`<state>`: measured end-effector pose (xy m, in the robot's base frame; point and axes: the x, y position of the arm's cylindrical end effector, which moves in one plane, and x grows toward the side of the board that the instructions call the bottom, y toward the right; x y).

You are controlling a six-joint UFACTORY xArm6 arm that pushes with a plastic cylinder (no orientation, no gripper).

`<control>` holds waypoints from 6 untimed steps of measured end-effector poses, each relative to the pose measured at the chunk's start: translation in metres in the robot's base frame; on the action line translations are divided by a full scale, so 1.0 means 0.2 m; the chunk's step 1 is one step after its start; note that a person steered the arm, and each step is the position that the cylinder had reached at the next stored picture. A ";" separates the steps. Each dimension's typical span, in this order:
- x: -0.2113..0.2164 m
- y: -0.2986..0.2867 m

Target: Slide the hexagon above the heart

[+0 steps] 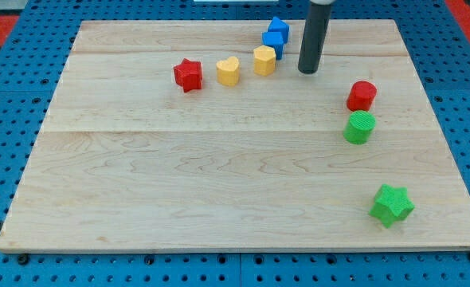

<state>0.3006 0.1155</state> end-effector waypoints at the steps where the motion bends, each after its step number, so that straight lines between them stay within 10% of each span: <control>1: -0.11 -0.20; 4: 0.03 -0.18; 6: -0.24 -0.67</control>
